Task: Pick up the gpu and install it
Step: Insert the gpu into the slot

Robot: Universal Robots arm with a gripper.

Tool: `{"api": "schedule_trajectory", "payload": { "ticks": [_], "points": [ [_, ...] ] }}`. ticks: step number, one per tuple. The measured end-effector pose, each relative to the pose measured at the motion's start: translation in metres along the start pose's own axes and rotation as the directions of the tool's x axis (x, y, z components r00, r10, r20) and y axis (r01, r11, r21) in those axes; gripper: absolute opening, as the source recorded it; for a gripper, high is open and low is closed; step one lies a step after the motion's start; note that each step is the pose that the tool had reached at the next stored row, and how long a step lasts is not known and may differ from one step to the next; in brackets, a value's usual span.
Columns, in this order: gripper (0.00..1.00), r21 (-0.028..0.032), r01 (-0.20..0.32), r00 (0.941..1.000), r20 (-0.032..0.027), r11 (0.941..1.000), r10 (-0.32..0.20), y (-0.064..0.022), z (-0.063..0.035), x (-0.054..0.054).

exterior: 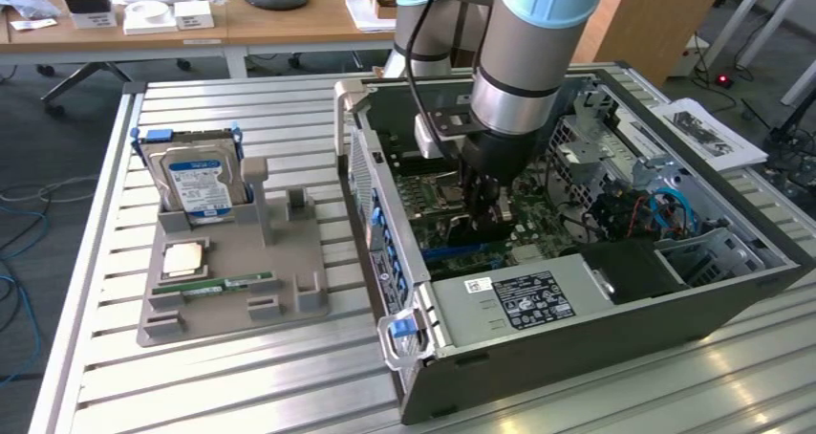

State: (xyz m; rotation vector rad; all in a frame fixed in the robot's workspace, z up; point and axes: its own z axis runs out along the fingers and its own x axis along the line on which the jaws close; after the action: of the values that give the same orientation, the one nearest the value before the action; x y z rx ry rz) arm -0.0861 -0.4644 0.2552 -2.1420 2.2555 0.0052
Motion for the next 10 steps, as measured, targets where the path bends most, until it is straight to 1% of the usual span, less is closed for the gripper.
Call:
{"api": "schedule_trajectory", "payload": {
  "ticks": [10],
  "points": [
    [0.27, -0.0002, 0.004, 1.0000, 0.0004, 1.0000, -0.004, 0.0009, 0.0009, -0.0003]
  ]
}}
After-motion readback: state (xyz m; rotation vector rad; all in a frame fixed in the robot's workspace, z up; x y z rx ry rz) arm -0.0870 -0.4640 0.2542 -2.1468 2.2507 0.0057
